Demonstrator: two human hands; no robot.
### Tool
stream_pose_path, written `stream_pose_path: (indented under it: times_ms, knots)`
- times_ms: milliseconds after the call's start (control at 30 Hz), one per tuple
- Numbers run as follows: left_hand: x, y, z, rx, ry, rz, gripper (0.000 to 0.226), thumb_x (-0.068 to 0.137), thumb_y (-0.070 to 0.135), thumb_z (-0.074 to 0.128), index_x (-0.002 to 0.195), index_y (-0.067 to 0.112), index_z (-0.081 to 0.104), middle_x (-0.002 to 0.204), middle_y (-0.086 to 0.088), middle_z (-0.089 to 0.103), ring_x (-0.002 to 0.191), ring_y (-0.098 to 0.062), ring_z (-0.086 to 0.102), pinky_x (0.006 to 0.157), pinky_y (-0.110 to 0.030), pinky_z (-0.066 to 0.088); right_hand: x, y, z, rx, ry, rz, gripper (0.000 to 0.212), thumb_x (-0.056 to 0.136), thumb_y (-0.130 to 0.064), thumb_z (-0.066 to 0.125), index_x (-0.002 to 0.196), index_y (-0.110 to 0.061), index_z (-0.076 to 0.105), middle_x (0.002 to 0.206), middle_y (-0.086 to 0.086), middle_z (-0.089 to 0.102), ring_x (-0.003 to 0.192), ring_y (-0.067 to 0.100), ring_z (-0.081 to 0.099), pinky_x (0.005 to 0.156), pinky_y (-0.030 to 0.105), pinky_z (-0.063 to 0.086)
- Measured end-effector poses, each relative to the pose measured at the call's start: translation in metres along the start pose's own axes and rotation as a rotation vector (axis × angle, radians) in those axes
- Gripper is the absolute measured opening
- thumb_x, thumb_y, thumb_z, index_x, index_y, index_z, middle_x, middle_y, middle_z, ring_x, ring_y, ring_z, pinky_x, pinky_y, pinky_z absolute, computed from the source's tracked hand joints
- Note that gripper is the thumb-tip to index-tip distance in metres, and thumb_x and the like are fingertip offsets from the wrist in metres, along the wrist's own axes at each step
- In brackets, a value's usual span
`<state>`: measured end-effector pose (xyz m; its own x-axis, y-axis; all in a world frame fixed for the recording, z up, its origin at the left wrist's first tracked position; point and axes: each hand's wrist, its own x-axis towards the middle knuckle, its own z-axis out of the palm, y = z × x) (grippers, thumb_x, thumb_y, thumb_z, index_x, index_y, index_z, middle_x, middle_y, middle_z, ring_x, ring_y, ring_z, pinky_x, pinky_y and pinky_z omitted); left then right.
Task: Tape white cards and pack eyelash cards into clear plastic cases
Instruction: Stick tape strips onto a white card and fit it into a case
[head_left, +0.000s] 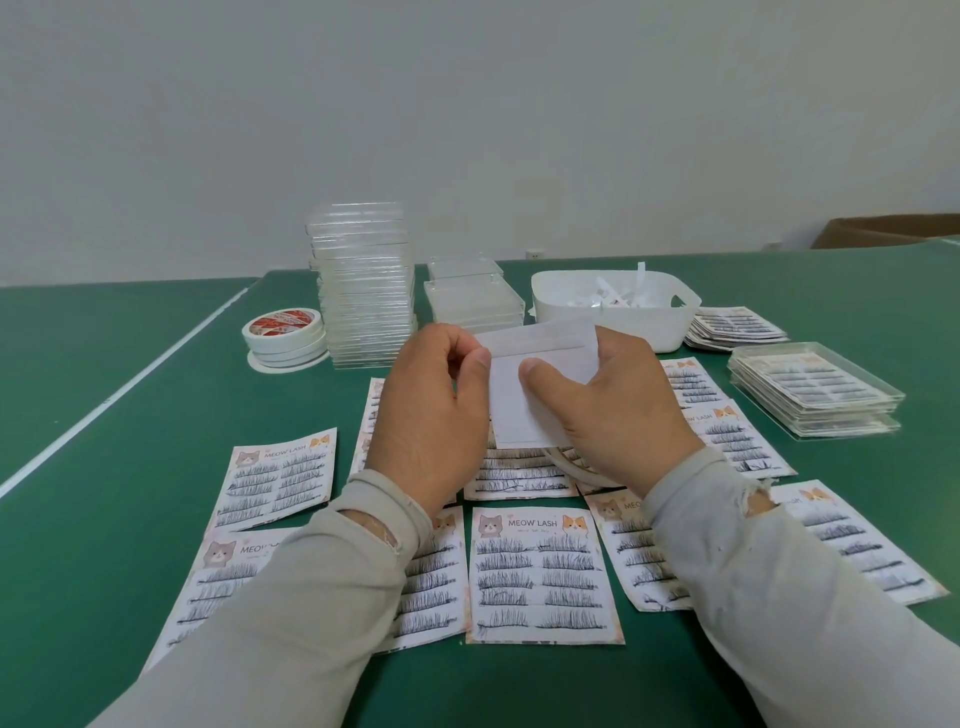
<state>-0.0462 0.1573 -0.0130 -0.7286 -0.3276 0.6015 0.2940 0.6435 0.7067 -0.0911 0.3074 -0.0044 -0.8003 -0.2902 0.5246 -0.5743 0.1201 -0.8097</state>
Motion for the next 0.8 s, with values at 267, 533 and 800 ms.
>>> stream_pose_path:
  times_ms: [267,533,800]
  knots:
    - [-0.0043,0.0014,0.0008,0.047,-0.026,0.111,0.011,0.102,0.013,0.052,0.095,0.021,0.049,0.102,0.013,0.049,0.097,0.005,0.046,0.086,-0.005,0.034,0.0022,0.0010,-0.0006,-0.080,0.058,0.003,0.014,0.090,-0.018,0.071,0.092,-0.032,0.070,0.084,-0.026,0.070,0.079,-0.014,0.064,0.065,0.001,0.043]
    - [-0.0028,0.0060,-0.0006,-0.138,-0.006,-0.011,0.008,0.103,0.017,0.053,0.097,0.021,0.054,0.125,0.010,0.059,0.113,-0.004,0.056,0.086,-0.006,0.040,-0.0010,0.0011,-0.0014,-0.096,-0.026,-0.026,0.056,0.088,-0.016,0.074,0.131,-0.042,0.049,0.123,-0.027,0.057,0.110,-0.009,0.056,0.095,0.010,0.044]
    - [-0.0055,0.0091,0.0004,-0.279,-0.067,-0.006,0.010,0.102,0.023,0.054,0.094,0.028,0.056,0.118,0.013,0.063,0.108,-0.001,0.059,0.090,-0.016,0.045,0.0001,0.0021,0.0016,-0.038,-0.070,-0.024,0.010,0.088,-0.026,0.078,0.092,-0.035,0.074,0.095,-0.030,0.071,0.095,-0.014,0.062,0.084,0.000,0.039]
